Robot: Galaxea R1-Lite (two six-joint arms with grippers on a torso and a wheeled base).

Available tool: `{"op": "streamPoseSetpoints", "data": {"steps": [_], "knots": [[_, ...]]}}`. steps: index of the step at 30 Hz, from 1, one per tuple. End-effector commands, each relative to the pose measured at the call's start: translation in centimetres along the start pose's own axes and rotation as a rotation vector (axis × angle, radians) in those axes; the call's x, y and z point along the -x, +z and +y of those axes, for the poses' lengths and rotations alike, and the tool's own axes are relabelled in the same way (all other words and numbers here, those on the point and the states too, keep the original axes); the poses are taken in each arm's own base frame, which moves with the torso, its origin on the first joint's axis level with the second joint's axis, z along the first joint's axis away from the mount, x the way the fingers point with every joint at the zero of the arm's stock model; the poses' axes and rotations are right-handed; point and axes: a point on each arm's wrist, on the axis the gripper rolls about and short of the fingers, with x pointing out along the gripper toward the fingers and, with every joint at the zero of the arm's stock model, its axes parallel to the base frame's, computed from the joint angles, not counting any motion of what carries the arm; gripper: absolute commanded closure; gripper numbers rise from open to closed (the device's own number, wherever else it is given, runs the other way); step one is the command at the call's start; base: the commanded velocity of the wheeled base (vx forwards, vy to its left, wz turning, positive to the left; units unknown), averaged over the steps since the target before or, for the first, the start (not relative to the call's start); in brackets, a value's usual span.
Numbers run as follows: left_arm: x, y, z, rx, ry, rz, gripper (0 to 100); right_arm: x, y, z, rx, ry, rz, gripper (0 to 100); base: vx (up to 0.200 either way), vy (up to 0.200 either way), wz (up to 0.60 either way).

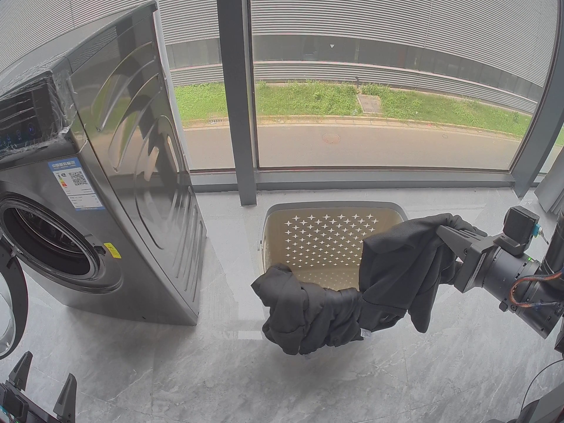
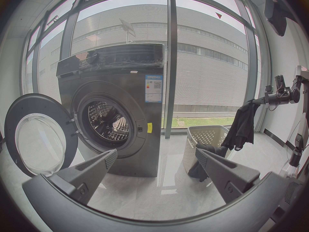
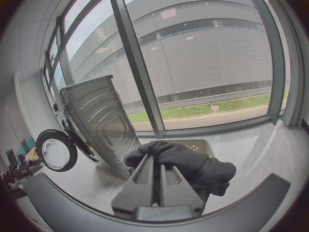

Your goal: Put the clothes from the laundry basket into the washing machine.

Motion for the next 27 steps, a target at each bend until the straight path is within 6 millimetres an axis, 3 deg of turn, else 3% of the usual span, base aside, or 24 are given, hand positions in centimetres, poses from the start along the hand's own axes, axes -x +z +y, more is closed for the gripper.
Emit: {"op": "streamPoseSetpoints", "data": {"steps": [1,24,27], "knots": [[-0.01,-0.48,0.01,0.002,0.000,0.001,0,-0.09,0.01,0.07,-0.001,0.003,-0.001,100,0.000,0.200,0.00],[-0.01,-0.48,0.01,0.004,0.000,0.001,0,0.33,-0.04,0.87,-0.005,0.057,0.002,100,0.000,0.200,0.00],[-0.01,-0.48,0.01,0.004,0.000,0.001,0,0.32,0.00,0.88,-0.005,0.059,0.001,100,0.000,0.000,0.00]]}}
